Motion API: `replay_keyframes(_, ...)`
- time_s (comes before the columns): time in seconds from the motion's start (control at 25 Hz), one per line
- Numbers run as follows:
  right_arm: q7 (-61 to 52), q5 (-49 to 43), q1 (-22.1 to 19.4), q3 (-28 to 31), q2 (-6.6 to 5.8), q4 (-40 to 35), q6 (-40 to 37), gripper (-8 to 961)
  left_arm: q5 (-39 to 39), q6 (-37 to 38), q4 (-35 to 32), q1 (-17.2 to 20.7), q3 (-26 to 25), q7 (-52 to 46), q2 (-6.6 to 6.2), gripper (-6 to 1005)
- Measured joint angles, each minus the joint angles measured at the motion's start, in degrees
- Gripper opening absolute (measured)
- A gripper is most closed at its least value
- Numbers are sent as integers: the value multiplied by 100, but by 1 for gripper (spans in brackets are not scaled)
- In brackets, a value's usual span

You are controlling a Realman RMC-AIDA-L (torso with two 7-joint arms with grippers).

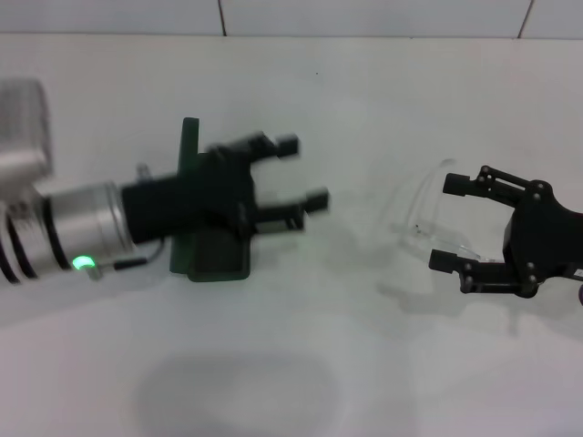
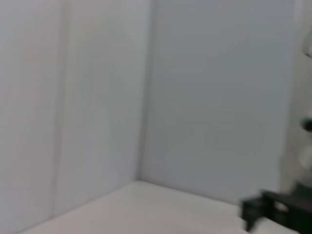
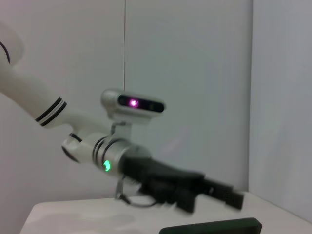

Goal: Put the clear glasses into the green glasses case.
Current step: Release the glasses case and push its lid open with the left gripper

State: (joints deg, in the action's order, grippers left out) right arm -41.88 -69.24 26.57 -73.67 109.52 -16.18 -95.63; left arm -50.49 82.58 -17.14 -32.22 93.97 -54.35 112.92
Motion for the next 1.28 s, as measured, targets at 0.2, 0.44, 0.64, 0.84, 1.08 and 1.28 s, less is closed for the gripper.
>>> replay_keyframes(0.2, 0, -2, -16, 2, -15, -6, 7, 872, -15, -518, -430, 245, -690, -1090, -295, 822)
replay_keyframes(0.44, 1, -2, -27, 2, -49, 23, 35, 869, -536, -1609, -1564, 984, -1179, -1855, -295, 805)
replay_keyframes(0.64, 3, -2, -26, 2, -82, 4, 83, 867, -2016, -1817, -2525, 1331, -1782, -3390, -199, 793)
replay_keyframes(0.84, 4, -2, 7, 2, -100, -1, 206, 864, -3327, -1819, -3516, 1576, -2165, -4714, 48, 795)
replay_keyframes(1.08, 7, -11, 19, 2, -110, -12, 241, 861, -4504, -1822, -4096, 1640, -2406, -5542, 432, 795)
replay_keyframes(1.28, 24, -12, 22, -2, -107, -17, 241, 858, -5150, -1875, -4206, 1584, -2760, -5801, 665, 796)
